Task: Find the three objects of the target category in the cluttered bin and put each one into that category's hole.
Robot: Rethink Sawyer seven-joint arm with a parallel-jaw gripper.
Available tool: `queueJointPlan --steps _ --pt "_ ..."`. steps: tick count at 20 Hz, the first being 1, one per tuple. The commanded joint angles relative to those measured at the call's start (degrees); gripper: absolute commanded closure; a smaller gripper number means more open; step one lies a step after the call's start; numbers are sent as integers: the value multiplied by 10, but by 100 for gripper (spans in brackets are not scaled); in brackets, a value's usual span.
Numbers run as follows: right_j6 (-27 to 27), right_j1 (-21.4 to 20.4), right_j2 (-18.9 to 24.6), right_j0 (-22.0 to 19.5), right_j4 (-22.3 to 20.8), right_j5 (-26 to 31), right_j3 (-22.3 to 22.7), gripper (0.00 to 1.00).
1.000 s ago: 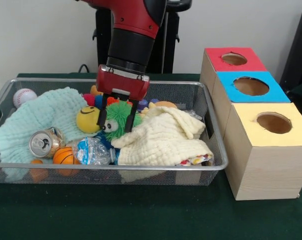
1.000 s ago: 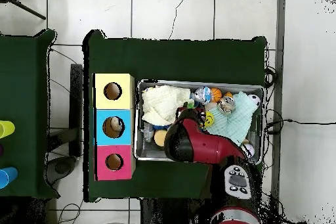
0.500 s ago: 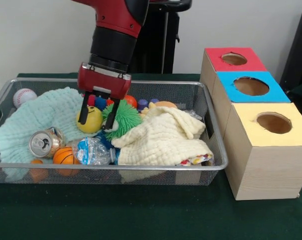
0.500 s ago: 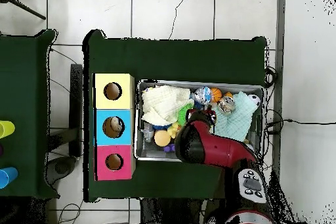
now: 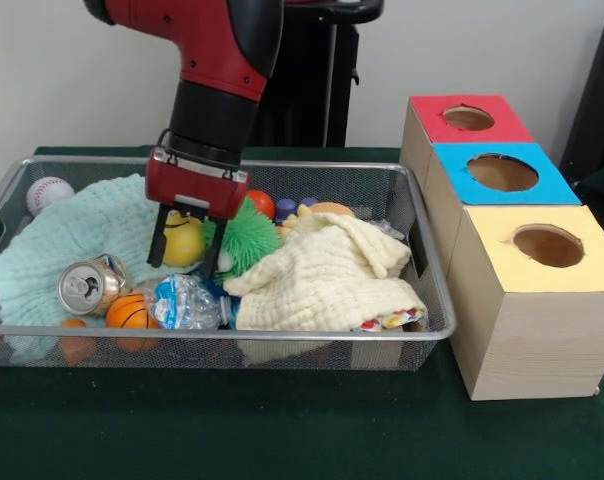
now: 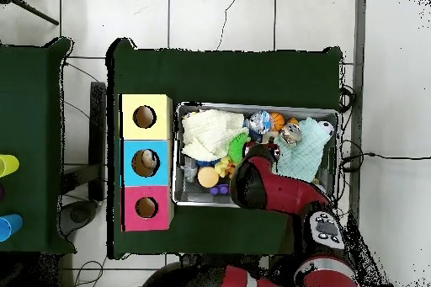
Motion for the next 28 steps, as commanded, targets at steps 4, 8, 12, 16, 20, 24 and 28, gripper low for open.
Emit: queueJointPlan --steps 4,8,12,16,20,24,28 --pt "93 55 75 -19 -30 -60 -37 0" --pt "90 56 81 -25 -34 -62 -39 0" --pt "93 51 91 -33 -49 -77 -37 0" --pt "101 36 123 -54 -75 -77 -27 0" --pt "107 26 143 -67 -93 -80 -18 0" --pt "117 28 161 -83 -112 -103 -17 0" --pt "121 11 163 -84 -117 -120 -10 0"
